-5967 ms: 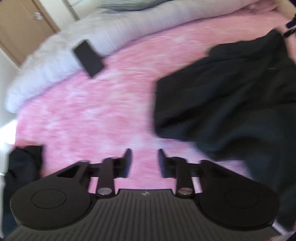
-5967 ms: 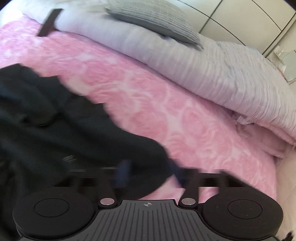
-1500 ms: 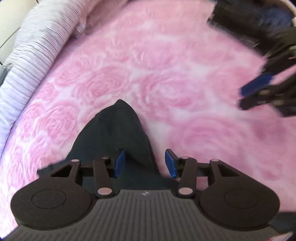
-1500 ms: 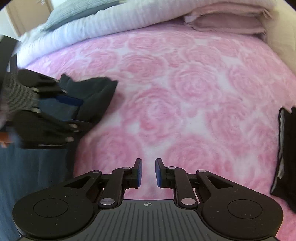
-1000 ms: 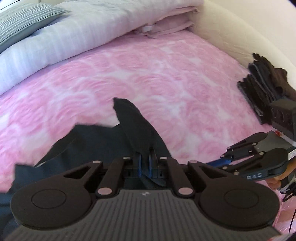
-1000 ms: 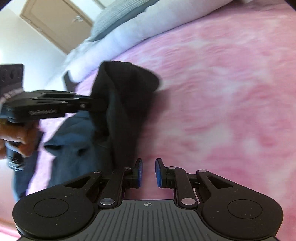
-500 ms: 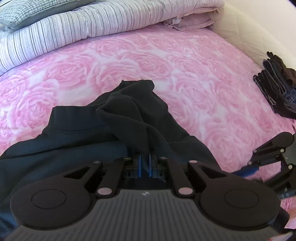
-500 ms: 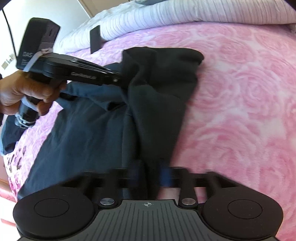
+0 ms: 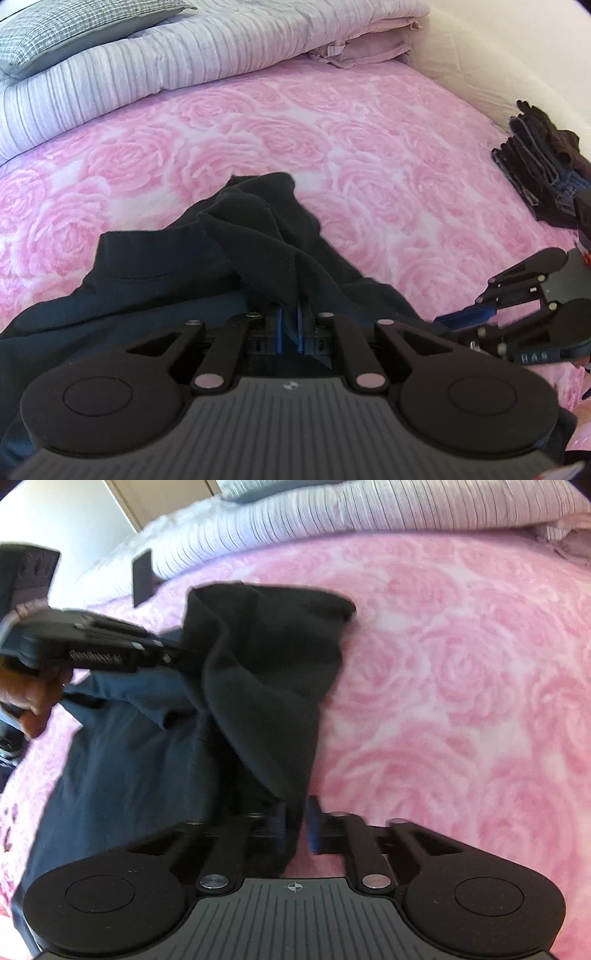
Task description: Fold clothes
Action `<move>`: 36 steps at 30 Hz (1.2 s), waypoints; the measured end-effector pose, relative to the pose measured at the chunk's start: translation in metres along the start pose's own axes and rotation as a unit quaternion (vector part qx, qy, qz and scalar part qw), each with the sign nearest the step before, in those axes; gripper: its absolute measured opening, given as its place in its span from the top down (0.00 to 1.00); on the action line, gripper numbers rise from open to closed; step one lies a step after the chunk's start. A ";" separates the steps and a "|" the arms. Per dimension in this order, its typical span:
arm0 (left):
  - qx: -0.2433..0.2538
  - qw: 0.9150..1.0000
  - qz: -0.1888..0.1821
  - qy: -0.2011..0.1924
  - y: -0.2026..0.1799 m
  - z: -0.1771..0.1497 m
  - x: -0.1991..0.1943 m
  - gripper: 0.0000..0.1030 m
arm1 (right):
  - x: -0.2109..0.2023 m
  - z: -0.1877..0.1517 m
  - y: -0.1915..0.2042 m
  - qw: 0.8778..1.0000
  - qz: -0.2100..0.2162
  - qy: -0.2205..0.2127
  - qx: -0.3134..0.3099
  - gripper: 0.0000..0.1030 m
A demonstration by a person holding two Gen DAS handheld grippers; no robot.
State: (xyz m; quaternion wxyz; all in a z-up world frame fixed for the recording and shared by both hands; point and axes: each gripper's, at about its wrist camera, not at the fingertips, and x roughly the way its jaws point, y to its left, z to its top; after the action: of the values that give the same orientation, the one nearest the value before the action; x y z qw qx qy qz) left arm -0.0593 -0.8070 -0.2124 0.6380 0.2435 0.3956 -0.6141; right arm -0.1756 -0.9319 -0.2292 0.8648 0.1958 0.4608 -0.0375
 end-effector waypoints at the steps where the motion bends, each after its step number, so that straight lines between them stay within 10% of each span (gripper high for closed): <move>1: -0.002 1.000 -0.002 -0.006 -0.004 0.003 -0.002 0.95 | -0.010 0.002 -0.001 1.000 -0.007 -0.008 -0.006 0.98; 9: -0.006 0.995 -0.083 -0.061 -0.080 0.057 0.009 0.93 | -0.113 0.025 -0.037 0.973 -0.199 -0.082 -0.084 0.99; 12: -0.001 0.990 -0.123 -0.070 -0.121 0.084 0.031 0.85 | -0.141 0.030 -0.056 0.930 -0.320 -0.104 -0.151 0.99; 16: 0.024 0.984 -0.160 -0.068 -0.158 0.092 0.045 0.76 | -0.155 0.020 -0.087 0.836 -0.485 -0.127 -0.224 0.99; 19: 0.019 0.988 -0.148 -0.034 -0.160 0.077 0.057 0.76 | -0.151 0.008 -0.109 0.858 -0.465 -0.105 -0.192 0.98; 24: 0.026 0.995 -0.096 0.022 -0.147 0.046 0.070 0.76 | -0.135 -0.020 -0.136 0.954 -0.288 -0.071 0.041 0.98; 36: 0.067 0.993 -0.078 0.066 -0.166 0.023 0.098 0.76 | -0.082 -0.049 -0.195 0.957 -0.226 -0.070 0.169 0.97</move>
State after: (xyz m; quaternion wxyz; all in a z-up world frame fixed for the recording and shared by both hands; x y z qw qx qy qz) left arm -0.2233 -0.9046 -0.2490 0.5431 0.2945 0.4125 -0.6695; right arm -0.3091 -1.1026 -0.2465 0.8182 0.2268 0.4184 -0.3225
